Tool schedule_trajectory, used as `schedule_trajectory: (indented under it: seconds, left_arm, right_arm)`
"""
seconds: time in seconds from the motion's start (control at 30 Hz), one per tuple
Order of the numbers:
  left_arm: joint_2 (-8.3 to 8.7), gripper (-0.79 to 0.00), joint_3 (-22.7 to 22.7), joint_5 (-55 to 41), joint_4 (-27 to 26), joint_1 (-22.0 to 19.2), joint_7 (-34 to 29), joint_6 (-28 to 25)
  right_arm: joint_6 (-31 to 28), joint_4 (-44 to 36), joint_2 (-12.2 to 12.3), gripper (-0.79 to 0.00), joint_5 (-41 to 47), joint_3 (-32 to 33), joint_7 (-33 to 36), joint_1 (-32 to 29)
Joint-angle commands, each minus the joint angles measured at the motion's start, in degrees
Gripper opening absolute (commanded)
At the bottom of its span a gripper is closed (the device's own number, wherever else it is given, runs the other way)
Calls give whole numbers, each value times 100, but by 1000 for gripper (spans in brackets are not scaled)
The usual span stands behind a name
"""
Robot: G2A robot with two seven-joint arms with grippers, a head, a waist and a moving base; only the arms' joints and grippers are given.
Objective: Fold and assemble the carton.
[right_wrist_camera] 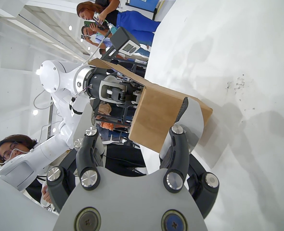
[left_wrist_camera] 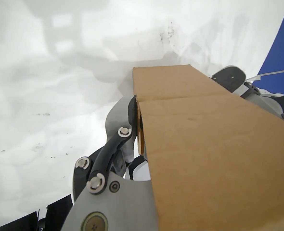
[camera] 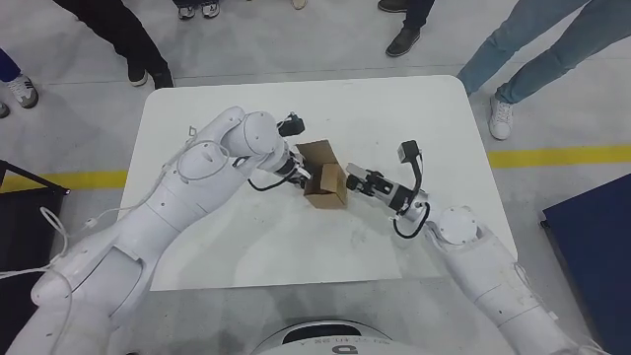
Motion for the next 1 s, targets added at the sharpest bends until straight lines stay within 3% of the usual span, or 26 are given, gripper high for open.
schedule_trajectory:
  seconds: [0.0, 0.07, 0.13, 0.17, 0.3, 0.47, 0.63, 0.73, 0.83, 0.97]
  left_arm:
    - [27, 0, -114, -81, -73, 62, 63, -2]
    - [80, 0, -282, -165, -207, 170, 138, -32]
    - [163, 0, -521, -253, -388, 345, 250, -101]
    - [216, 0, -641, -219, -498, 450, 321, -130]
    - [466, 0, -1468, -602, -1070, 1162, 706, -443]
    - [784, 0, -2977, -1584, -1634, 2561, 1338, -1218]
    - [941, 0, -3877, -2150, -1980, 3571, 1605, -1737]
    - [955, 0, -4070, -2468, -1944, 3763, 1716, -1847]
    - [940, 0, -4008, -2549, -1810, 3665, 1761, -1790]
    - [881, 0, -3735, -2570, -1447, 3251, 1805, -1752]
  right_arm:
    - [-1, 39, 0, -163, -19, 26, -24, 13]
    - [4, 73, 2, -129, -71, 58, -67, 25]
    - [9, 98, 6, -9, -98, 99, -85, 34]
    - [9, 98, 6, 0, -98, 99, -85, 34]
    - [9, 98, 6, 0, -98, 99, -85, 34]
    - [9, 98, 6, 0, -98, 99, -85, 34]
    - [-16, 25, 7, 0, -237, 103, -140, 47]
    - [-602, -331, 39, 0, -1345, 132, -409, -56]
    - [-990, -743, 76, 0, -3308, 230, -1211, -304]
    - [-584, -1209, 62, 0, -5743, 169, -2655, -762]
